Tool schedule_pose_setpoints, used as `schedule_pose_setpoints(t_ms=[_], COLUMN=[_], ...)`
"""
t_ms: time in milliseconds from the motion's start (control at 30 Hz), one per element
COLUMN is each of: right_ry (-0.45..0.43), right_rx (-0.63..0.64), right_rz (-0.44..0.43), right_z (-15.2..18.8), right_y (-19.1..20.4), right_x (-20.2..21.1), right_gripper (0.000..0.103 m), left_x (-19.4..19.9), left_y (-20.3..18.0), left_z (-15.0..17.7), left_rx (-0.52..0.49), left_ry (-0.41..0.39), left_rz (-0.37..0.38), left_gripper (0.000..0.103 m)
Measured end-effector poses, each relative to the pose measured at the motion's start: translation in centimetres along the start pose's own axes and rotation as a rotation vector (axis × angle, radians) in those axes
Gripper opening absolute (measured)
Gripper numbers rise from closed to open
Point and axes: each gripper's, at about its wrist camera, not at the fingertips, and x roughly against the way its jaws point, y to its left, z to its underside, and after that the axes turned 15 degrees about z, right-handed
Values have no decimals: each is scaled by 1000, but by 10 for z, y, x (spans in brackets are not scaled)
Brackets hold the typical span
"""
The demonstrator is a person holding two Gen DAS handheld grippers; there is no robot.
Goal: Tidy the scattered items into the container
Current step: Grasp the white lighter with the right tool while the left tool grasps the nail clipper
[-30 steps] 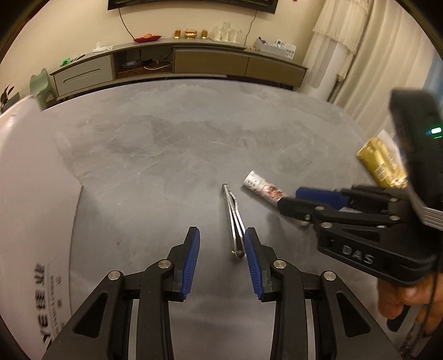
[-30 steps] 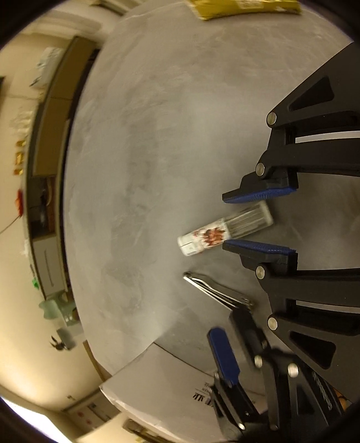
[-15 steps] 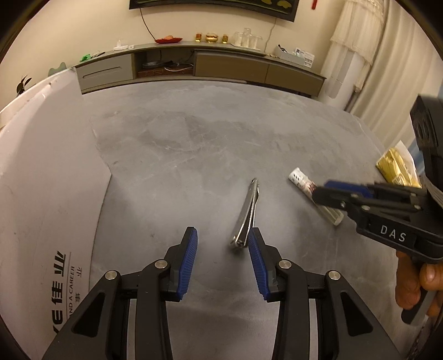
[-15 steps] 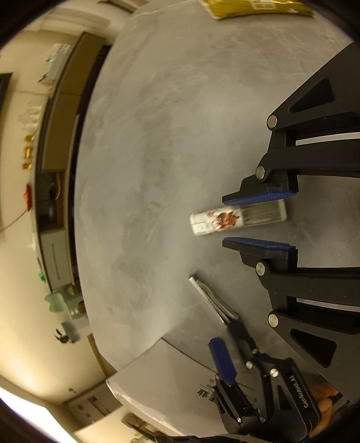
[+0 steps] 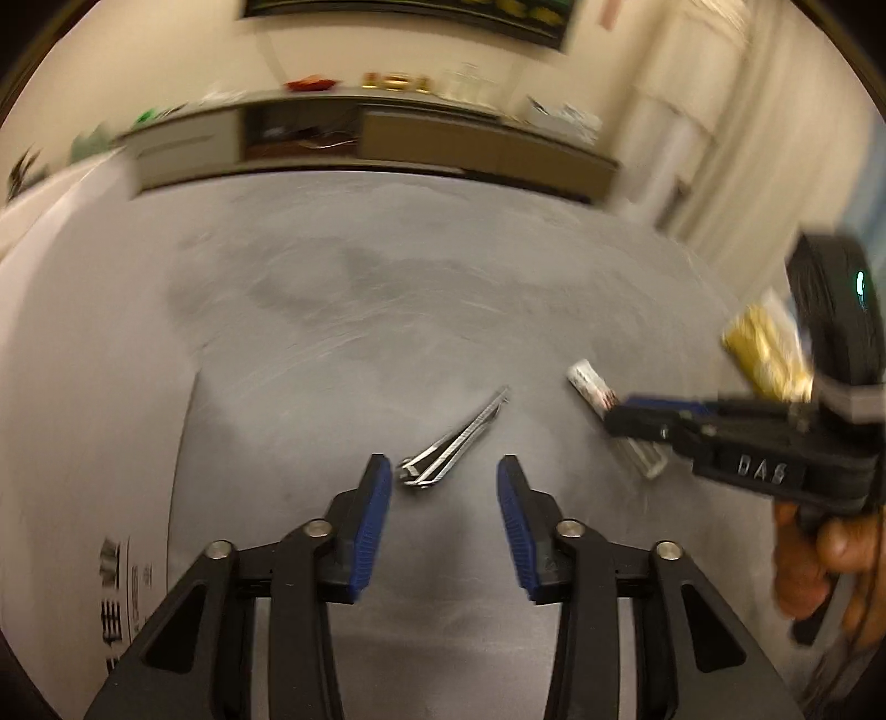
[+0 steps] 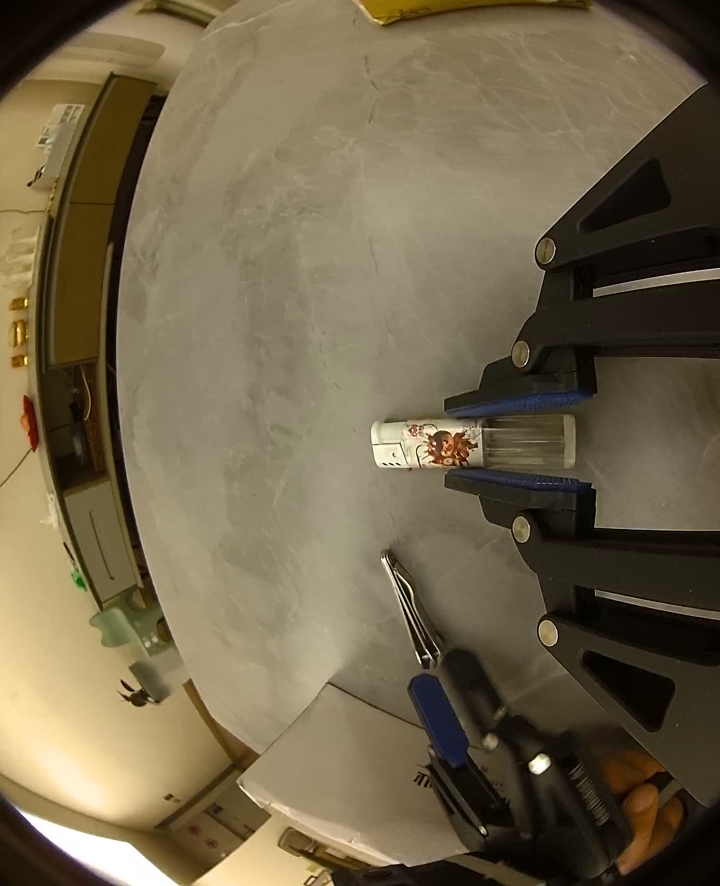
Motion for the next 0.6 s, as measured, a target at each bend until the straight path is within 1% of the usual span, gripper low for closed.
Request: schedule_pose_setpoints(t_ms=[133, 200, 233, 267, 400, 467, 533, 600], right_ry=[5, 7, 7, 8, 6, 3, -1, -4], right_rx=[-2, -4, -5, -6, -7, -5, -3, -2], right_rz=[-6, -8, -9, -9, -9, -10, -10, -11], right_z=[2, 3, 2, 2, 3, 3, 3, 4], right_y=[0, -1, 0, -1, -1, 0, 0, -1], right_x=[0, 0, -1, -1, 0, -1, -1, -1], right_gripper=[20, 20, 20, 20, 20, 20, 20, 20], left_x=[-21, -24, -24, -24, -23, -27, -30, -33], left_y=[-9, -17, -19, -19, -18, -18, -21, -23], left_z=[0, 2, 2, 1, 0, 0, -2, -5], left_rx=[-114, -177, -186, -183, -181, -182, -194, -205], left_ry=[49, 54, 56, 59, 32, 32, 39, 51], left_rz=[-48, -66, -57, -52, -67, -65, -51, -17], left_gripper=[46, 40, 30, 29, 30, 39, 40, 37])
